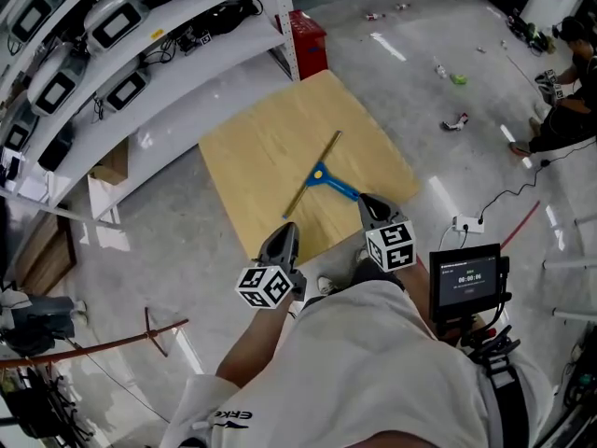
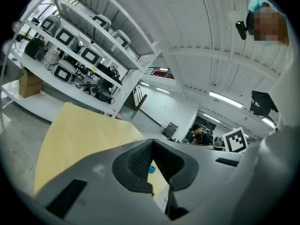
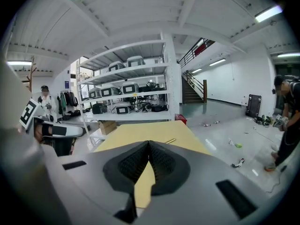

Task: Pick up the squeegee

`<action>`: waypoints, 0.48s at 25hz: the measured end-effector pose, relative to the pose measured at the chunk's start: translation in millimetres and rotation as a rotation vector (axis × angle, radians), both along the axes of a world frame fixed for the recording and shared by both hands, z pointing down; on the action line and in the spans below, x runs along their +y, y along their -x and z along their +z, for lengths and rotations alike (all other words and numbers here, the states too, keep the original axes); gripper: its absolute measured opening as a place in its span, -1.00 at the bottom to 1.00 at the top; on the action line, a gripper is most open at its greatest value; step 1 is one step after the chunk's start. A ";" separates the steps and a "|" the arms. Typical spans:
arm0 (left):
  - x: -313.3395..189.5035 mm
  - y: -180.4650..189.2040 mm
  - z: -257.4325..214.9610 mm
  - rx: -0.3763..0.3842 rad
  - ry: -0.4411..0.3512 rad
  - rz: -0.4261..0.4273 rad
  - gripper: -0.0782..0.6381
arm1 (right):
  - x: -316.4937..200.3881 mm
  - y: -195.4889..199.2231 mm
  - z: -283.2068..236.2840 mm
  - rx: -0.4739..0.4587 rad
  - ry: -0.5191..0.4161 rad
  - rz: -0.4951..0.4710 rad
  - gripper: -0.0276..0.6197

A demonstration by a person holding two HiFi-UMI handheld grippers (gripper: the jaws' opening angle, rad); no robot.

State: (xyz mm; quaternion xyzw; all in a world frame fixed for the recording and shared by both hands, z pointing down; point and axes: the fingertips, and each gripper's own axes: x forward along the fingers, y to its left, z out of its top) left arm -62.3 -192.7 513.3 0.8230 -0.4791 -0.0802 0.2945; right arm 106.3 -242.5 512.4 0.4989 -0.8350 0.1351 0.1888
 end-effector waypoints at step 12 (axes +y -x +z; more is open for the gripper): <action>-32.2 -2.2 21.4 -0.001 0.086 -0.077 -0.77 | -51.4 22.7 37.4 0.063 0.074 -0.169 -0.90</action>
